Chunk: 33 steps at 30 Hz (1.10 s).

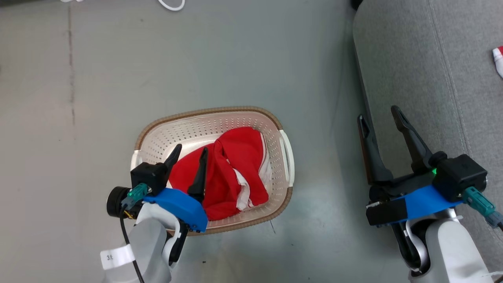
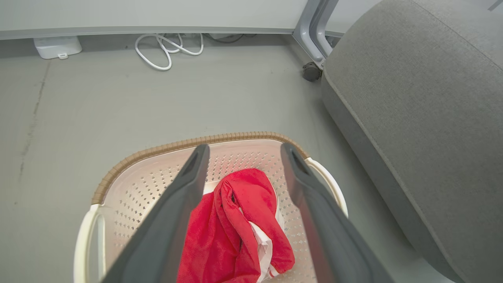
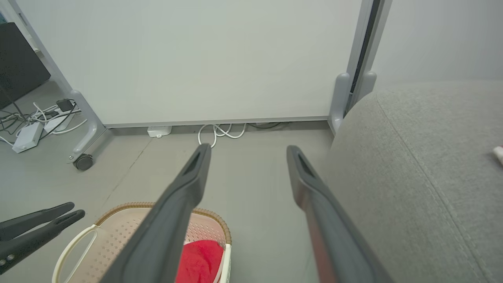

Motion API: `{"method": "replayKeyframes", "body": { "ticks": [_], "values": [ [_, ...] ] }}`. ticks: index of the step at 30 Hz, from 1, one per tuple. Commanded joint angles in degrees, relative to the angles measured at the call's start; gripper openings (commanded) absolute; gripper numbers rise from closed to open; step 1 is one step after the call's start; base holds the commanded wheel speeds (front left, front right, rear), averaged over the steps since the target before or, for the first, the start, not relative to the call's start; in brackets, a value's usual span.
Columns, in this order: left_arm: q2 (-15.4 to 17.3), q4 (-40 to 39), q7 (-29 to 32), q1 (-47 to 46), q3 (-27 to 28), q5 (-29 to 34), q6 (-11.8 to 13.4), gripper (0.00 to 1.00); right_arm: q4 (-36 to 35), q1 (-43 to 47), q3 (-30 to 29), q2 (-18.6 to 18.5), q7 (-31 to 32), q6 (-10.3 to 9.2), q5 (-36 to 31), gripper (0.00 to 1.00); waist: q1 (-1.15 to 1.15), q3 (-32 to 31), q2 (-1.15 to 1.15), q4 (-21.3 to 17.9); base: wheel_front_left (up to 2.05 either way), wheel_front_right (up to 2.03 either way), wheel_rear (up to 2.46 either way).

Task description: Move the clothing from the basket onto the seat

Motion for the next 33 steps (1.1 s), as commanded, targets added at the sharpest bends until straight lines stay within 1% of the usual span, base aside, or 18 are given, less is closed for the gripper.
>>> {"method": "replayKeyframes", "body": {
  "ticks": [1, 11, 18, 27, 29, 33],
  "values": [
    [0.14, 0.79, -0.25, -1.60, -0.39, -0.36, -0.06, 1.00, -0.37, -1.21, 0.28, 0.06, -0.47, 0.01, 0.03, 1.00, -0.01, 2.78, 0.00, -2.05, 0.00, 0.00, 0.00],
    [1.09, 14.04, -0.24, -10.44, -4.94, -5.01, -0.06, 1.00, -1.39, -4.73, 4.62, 0.06, -2.83, 0.01, 1.07, 1.00, -0.01, 10.82, 0.00, -7.08, 0.00, 0.00, 0.00],
    [2.28, 19.74, 0.10, -16.18, -7.60, -7.73, -0.06, 1.00, -3.25, -5.93, 6.30, 0.07, -4.36, 0.01, 2.09, 1.00, -0.01, 16.53, 0.00, -9.70, 0.00, 0.00, 0.00],
    [4.13, 25.73, 0.38, -22.57, -8.29, -9.17, -0.06, 1.00, -4.39, -6.07, 7.64, 0.07, -6.07, 0.01, 3.89, 1.00, -0.01, 21.85, 0.00, -11.94, 0.00, 0.00, 0.00],
    [4.72, 27.13, 0.32, -23.78, -8.08, -9.23, 0.42, 1.00, -4.50, -6.29, 7.92, 0.07, -6.35, 0.01, 4.19, 1.00, -0.01, 22.80, 0.00, -12.39, 0.00, 0.00, 0.00],
    [4.64, 29.55, 1.31, -25.54, -7.86, -9.51, 1.12, 1.00, -4.56, -6.32, 8.64, 0.07, -7.02, 0.01, 4.92, 1.00, -0.01, 24.10, 0.00, -13.10, 0.00, 0.00, 0.00]
  ]
}}
